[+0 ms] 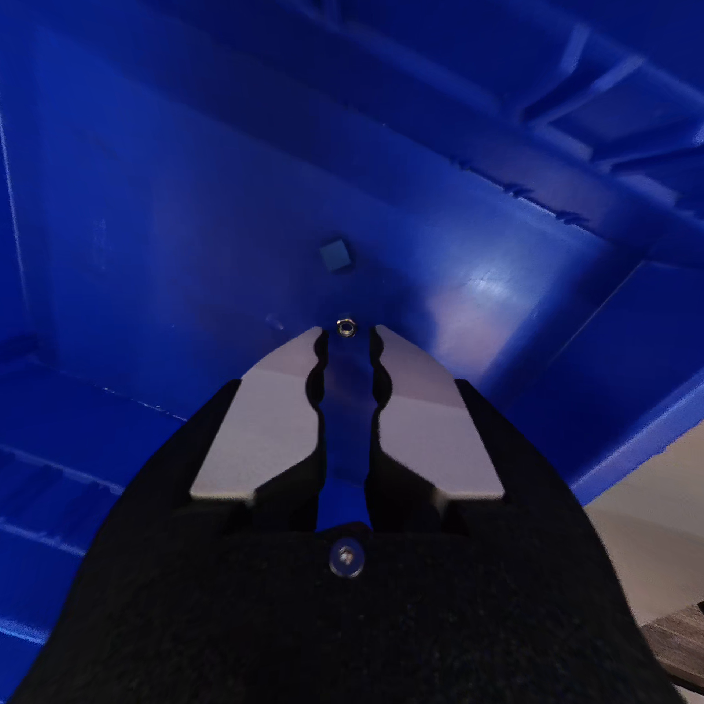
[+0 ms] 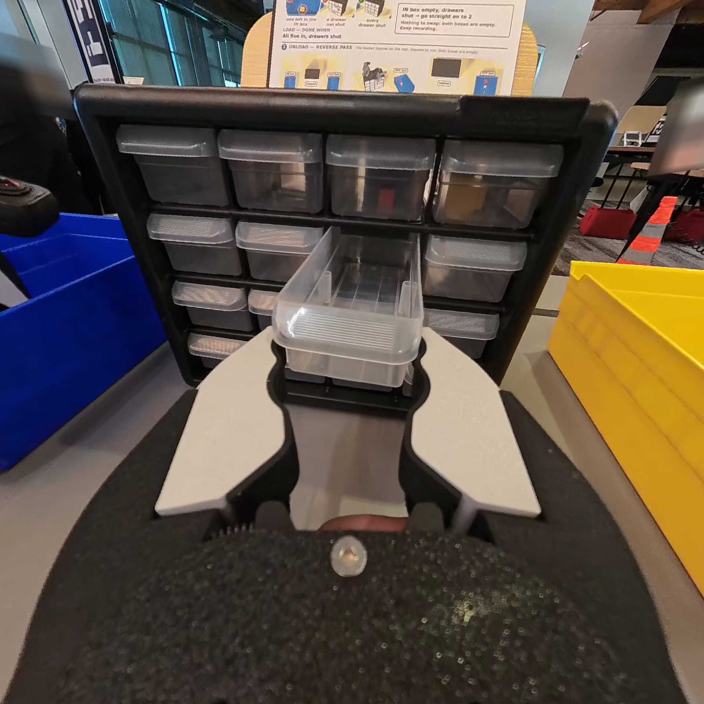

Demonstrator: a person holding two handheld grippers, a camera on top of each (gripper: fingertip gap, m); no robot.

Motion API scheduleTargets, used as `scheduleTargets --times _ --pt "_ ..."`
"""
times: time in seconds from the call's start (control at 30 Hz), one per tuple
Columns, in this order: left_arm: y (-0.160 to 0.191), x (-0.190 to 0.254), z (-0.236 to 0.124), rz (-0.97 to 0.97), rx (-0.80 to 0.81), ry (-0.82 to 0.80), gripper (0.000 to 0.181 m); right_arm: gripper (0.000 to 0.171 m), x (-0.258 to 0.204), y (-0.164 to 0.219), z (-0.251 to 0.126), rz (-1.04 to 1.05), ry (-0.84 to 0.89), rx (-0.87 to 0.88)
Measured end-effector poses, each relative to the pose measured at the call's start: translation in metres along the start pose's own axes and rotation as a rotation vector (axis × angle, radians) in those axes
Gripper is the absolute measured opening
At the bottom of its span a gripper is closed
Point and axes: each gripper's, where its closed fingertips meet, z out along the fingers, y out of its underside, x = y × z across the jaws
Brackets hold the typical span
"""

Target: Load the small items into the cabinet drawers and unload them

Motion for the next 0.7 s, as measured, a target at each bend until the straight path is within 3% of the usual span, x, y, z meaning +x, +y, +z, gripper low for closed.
scheduleTargets --times 0.03,0.27,0.37,0.5,0.6,0.7 --pt "-0.001 0.001 0.0 -0.004 0.008 0.007 0.011 0.063 0.0 0.0 0.0 -0.001 0.0 0.0" --pt "-0.003 0.003 -0.001 0.001 0.039 -0.018 0.011 0.063 0.0 0.001 0.0 -0.001 -0.001 -0.001" --pt "-0.005 0.006 -0.019 0.008 0.072 -0.038 0.011 0.063 0.0 0.001 0.0 -0.006 0.001 -0.002" --pt "-0.045 0.018 -0.094 0.044 0.26 -0.108 0.01 0.063 -0.001 0.0 0.0 -0.008 0.002 -0.004" --pt "-0.106 0.056 -0.167 0.129 0.477 -0.111 0.01 0.063 -0.001 0.002 0.0 -0.02 0.007 -0.009" --pt "-0.165 0.102 -0.207 0.223 0.532 -0.103 0.01 0.063 -0.002 0.003 0.0 -0.031 0.011 -0.009"
